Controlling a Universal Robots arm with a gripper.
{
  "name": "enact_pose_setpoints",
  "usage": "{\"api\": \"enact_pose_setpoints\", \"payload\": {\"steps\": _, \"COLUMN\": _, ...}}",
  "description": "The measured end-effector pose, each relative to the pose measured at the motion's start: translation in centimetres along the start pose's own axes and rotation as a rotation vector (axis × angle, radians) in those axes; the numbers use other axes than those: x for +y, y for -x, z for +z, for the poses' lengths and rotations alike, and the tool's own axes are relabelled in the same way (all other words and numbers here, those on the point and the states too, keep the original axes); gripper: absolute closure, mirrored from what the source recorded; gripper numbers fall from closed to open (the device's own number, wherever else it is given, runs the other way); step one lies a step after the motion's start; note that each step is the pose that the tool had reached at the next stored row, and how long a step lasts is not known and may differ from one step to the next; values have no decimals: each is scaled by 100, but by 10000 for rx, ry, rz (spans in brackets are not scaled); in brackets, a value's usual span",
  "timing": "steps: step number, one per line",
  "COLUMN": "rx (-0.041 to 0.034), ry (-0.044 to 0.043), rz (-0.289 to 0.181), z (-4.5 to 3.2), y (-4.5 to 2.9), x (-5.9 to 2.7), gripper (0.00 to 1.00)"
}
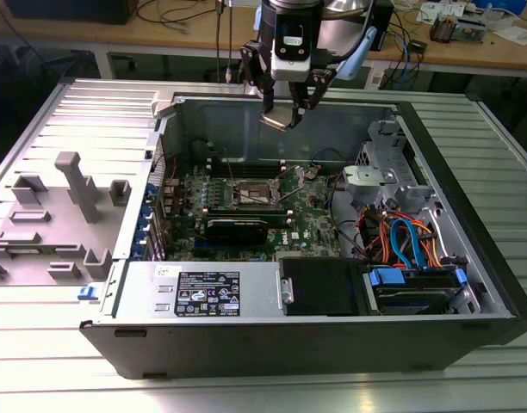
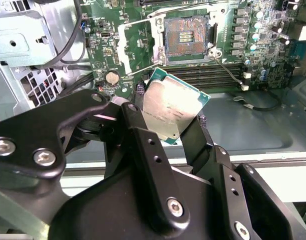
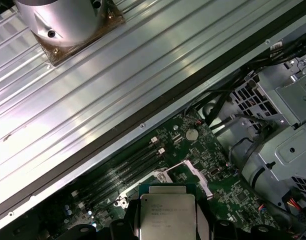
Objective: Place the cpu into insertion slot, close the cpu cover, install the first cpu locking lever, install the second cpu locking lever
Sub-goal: 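Place the cpu into insertion slot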
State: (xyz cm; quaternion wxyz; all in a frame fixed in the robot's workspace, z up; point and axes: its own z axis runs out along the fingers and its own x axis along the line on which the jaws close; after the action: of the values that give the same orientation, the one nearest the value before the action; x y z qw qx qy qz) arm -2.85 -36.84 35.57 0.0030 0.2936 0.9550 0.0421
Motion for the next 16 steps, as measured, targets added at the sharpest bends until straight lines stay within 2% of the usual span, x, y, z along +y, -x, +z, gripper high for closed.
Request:
{"api": "enact_pose_setpoints", "payload": {"steps": 11, "rx": -2, "ry": 1, "rz": 19, "z": 0, "y": 0, "x": 0, "gripper": 46}}
{"api": "enact_pose_setpoints", "payload": {"steps": 16, "rx": -22, "ry": 6, "rz": 271, "z": 1, "y": 3, "x": -5, "gripper": 46}}
